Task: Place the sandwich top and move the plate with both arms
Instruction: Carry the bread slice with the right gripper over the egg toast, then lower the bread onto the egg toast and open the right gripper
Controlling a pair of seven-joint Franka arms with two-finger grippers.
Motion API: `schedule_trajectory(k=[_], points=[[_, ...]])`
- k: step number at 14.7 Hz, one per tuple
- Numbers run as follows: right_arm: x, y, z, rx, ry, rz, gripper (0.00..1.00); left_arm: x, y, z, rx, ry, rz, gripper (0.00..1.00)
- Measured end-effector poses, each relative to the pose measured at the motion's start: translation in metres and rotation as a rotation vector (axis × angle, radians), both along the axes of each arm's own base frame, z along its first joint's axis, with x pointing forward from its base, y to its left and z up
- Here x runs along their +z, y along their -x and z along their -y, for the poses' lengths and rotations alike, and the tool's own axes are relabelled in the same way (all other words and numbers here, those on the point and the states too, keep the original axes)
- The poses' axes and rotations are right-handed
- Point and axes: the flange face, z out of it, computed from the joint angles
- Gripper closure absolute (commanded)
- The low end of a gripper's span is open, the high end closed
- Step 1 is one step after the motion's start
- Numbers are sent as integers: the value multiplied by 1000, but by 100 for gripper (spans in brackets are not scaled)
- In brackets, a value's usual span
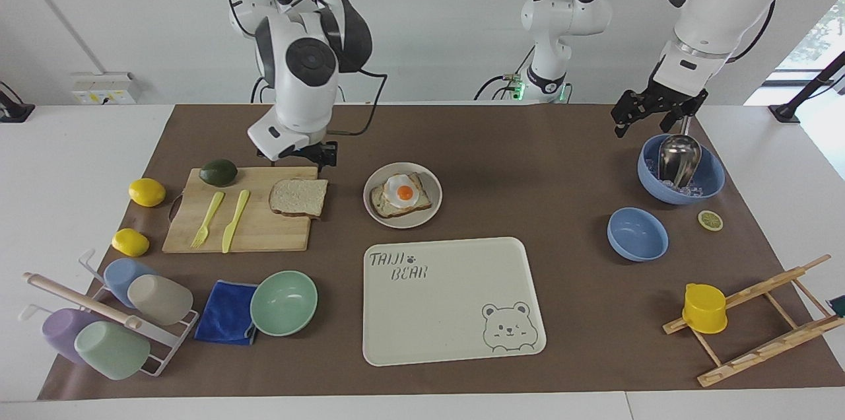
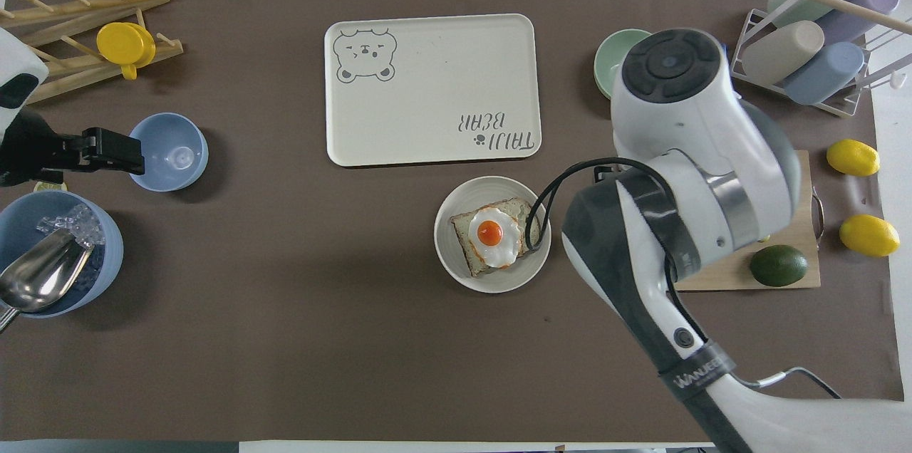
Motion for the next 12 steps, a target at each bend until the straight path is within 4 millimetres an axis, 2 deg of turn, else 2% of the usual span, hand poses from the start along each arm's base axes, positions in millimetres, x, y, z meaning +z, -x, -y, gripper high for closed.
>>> schedule_trajectory(k=[2, 4, 8, 10, 12], points=[[-41, 10, -25, -17, 42, 0, 0, 0, 0, 0, 0, 0, 0, 0], [-76, 13, -39, -32, 61, -2, 0, 0, 0, 0, 0, 0, 0, 0], [-130, 21, -30, -36, 65, -22, 0, 0, 0, 0, 0, 0, 0, 0], [-146, 28, -19, -13, 88, -19, 0, 0, 0, 0, 0, 0, 0, 0], [-153, 33, -12, 0, 108, -25, 0, 0, 0, 0, 0, 0, 0, 0]])
